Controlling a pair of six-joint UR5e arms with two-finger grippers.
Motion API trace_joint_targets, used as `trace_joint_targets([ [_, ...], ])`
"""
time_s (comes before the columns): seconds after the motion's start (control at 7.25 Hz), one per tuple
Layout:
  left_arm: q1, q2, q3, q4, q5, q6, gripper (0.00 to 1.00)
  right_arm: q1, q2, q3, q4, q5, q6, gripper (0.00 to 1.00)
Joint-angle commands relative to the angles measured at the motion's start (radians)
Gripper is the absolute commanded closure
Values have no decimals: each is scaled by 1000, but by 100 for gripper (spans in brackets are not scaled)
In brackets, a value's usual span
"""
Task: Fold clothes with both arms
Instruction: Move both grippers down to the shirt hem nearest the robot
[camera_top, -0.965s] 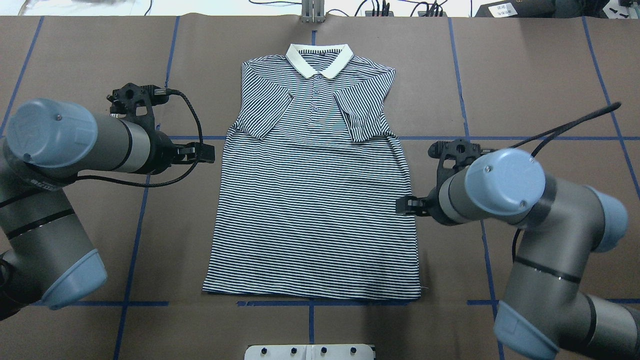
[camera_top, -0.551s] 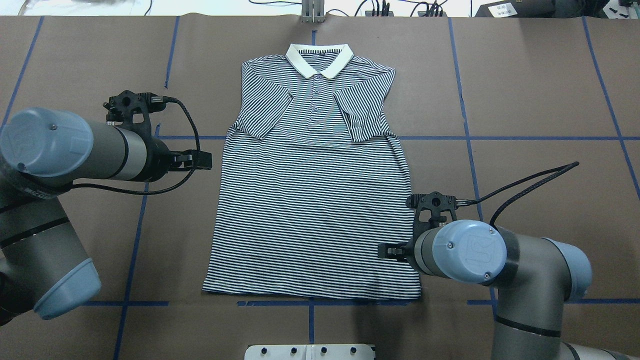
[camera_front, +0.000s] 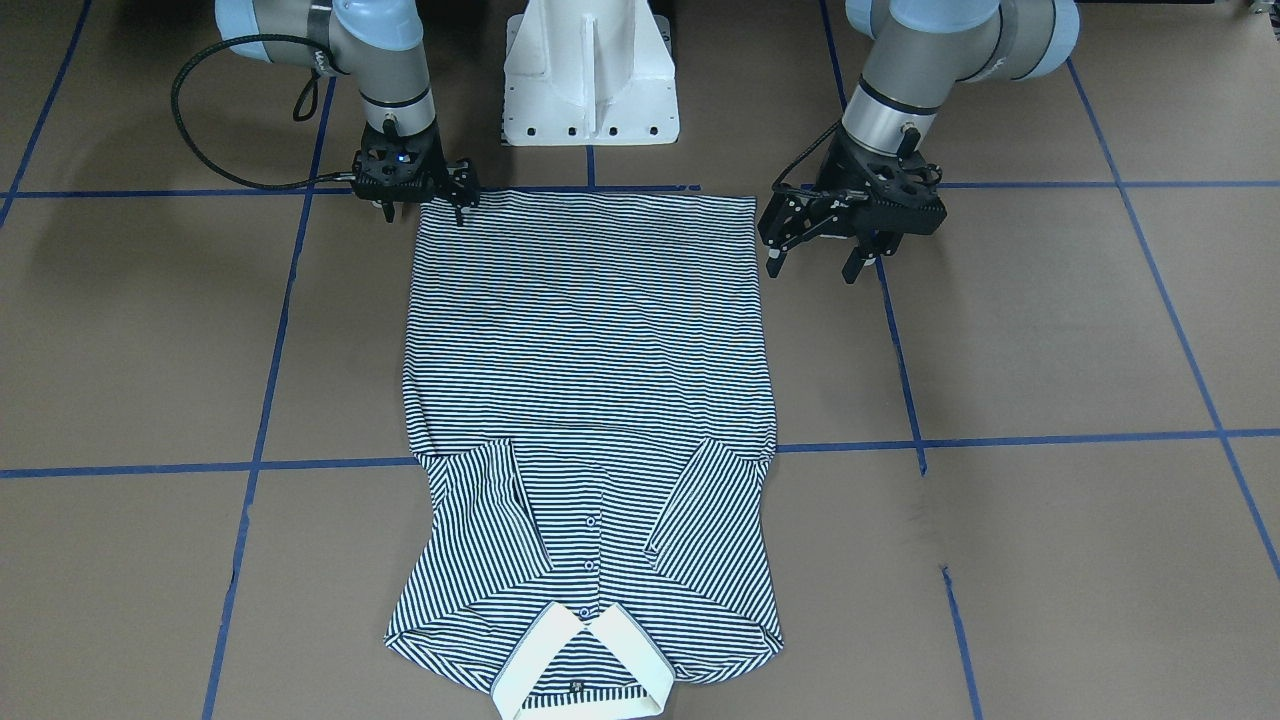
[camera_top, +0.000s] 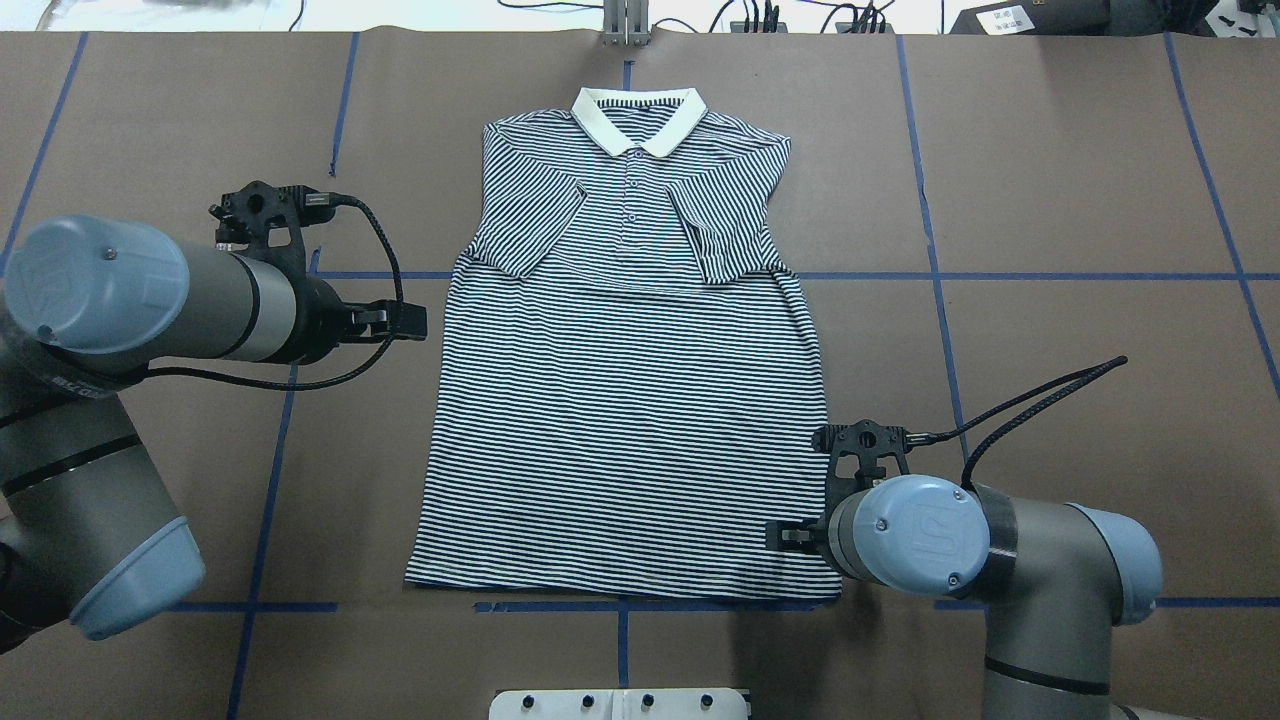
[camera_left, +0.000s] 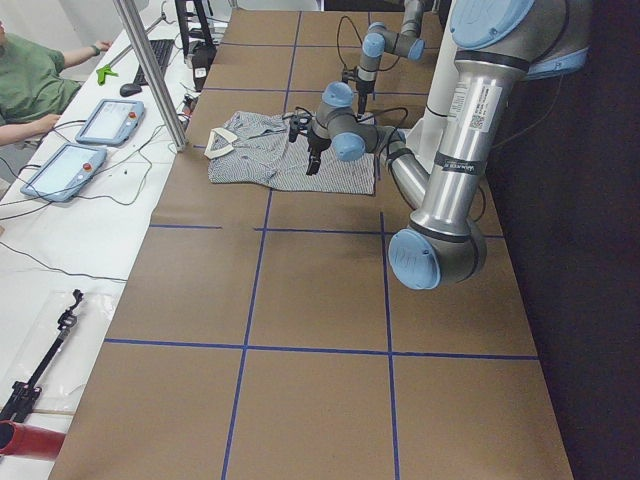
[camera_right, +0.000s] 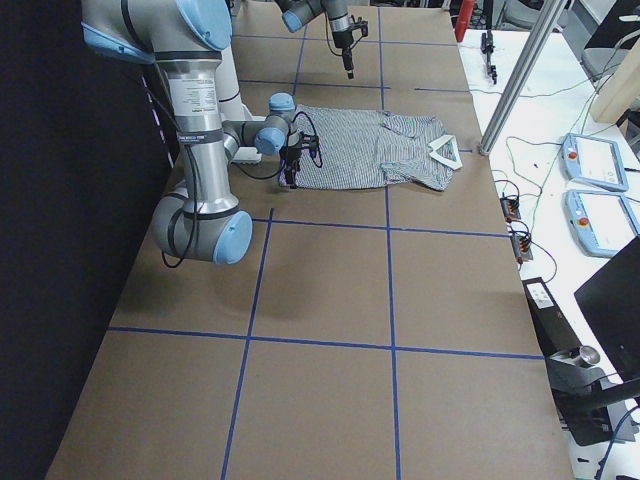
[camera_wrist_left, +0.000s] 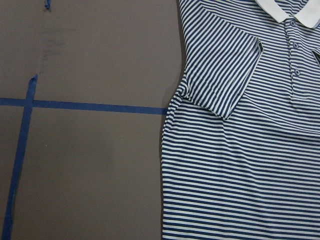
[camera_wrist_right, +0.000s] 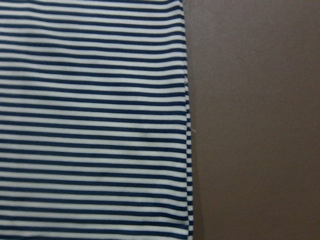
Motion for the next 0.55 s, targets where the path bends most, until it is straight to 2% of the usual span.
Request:
trace_joint_targets([
  [0.0,2,-2,0,0,-1,0,0,-14,-17,3,3,11,1,0],
  [0.41,2,-2,2,0,-1,2,0,-22,-17,7,3,40,1,0],
])
